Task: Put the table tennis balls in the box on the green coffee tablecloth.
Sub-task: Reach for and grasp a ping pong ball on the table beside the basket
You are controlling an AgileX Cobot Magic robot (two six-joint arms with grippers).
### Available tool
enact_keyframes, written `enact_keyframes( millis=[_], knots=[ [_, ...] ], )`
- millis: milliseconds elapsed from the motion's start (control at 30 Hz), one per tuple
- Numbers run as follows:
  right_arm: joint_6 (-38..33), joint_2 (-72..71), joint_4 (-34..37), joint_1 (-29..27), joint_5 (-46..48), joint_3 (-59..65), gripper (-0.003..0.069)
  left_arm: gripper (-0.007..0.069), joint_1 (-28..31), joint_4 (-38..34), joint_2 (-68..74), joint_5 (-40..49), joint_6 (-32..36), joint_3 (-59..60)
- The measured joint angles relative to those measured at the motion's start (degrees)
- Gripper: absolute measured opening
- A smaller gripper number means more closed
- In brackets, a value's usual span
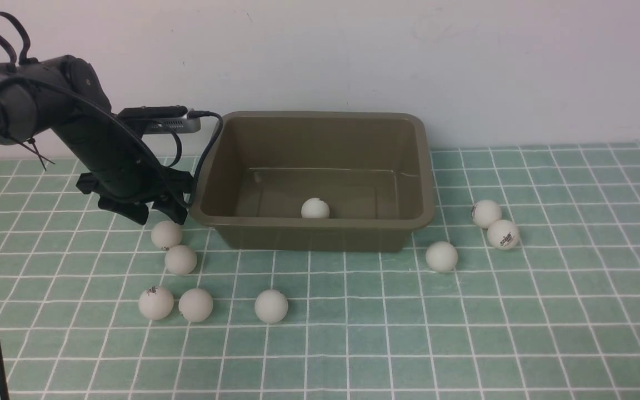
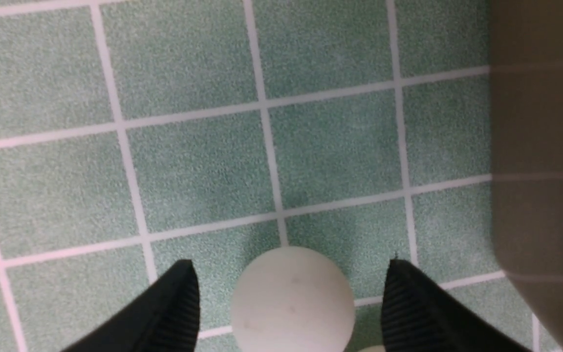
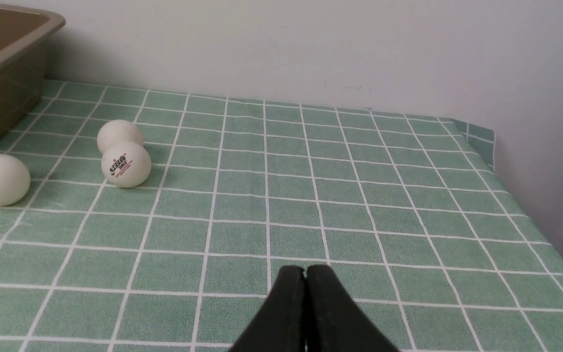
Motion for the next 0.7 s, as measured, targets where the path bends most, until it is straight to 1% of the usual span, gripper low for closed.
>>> enact_keyframes(
  millis=[700],
  knots=[
    [0.0, 0.0, 0.0, 0.0, 0.0, 0.0, -0.0018, 0.0449, 0.0, -0.2, 3.4, 1.5, 0.0, 0.0]
  ],
)
